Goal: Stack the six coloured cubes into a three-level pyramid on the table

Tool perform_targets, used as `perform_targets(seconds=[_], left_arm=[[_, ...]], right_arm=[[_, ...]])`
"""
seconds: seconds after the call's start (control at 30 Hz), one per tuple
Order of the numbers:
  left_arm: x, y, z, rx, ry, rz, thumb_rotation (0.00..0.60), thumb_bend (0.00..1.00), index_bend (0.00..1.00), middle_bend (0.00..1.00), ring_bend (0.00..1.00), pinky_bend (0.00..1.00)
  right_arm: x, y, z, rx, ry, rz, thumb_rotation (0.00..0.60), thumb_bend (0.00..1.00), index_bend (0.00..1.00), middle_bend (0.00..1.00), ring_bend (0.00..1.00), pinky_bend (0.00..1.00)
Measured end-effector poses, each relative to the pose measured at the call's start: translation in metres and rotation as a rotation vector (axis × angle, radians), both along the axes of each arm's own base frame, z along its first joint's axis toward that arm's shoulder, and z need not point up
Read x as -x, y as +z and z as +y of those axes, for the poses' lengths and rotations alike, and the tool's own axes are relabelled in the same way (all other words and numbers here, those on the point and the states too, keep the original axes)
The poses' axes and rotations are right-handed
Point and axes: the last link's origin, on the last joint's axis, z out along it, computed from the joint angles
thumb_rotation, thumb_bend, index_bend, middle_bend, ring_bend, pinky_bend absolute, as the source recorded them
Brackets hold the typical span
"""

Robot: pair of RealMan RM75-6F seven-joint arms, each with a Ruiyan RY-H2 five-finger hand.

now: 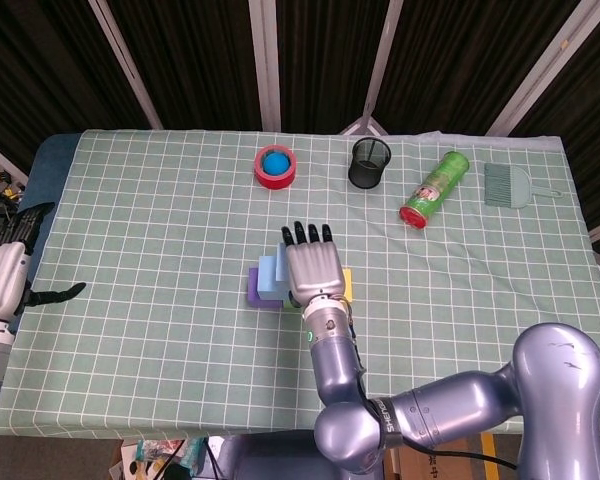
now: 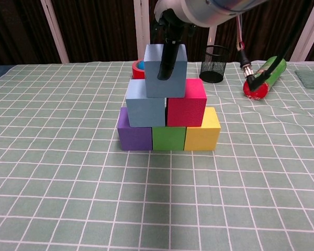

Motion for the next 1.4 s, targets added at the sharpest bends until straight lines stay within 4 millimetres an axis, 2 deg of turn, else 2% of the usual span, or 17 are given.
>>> perform_targets(seconds=[0.27, 0.47, 0.87, 1.07, 1.27, 1.4], left_arm=[[-0.004, 0.000, -0.002, 0.002, -0.015, -0.010, 0.600, 0.07, 0.00, 0.03, 0.01, 0.05], [-0.007, -0.001, -0.006, 0.009, -0.031, -0.016, 0.600, 0.07, 0.00, 0.03, 0.01, 0.05], [-0.010, -0.005, -0.018, 0.011, -0.054, 0.000, 0.600, 0.07, 0.00, 0.03, 0.01, 0.05], [0.006, -0.010, -0.031, 0.013, -0.029, 0.032, 0.600, 0.07, 0.00, 0.03, 0.01, 0.05], [0.033, -0.014, -0.043, -0.012, 0.000, 0.048, 0.600, 0.07, 0.00, 0.03, 0.01, 0.05], [0.052, -0.017, -0.053, -0.037, 0.004, 0.061, 0.600, 0.07, 0.00, 0.02, 0.01, 0.05]], right_arm=[[0.018, 0.018, 0.012, -0.002, -0.013, 0.010, 0.600, 0.32, 0.00, 0.00, 0.00, 0.00], [0.054, 0.046, 0.020, 0.028, -0.074, 0.038, 0.600, 0.32, 0.00, 0.00, 0.00, 0.00], [0.151, 0.101, 0.018, 0.192, -0.172, 0.050, 0.600, 0.32, 0.00, 0.00, 0.00, 0.00], [0.203, 0.119, 0.027, 0.281, -0.187, -0.007, 0.600, 0.32, 0.00, 0.00, 0.00, 0.00], [0.264, 0.126, 0.057, 0.338, -0.184, -0.045, 0.600, 0.32, 0.00, 0.00, 0.00, 0.00], [0.313, 0.126, 0.093, 0.345, -0.202, -0.041, 0.600, 0.32, 0.00, 0.00, 0.00, 0.00]])
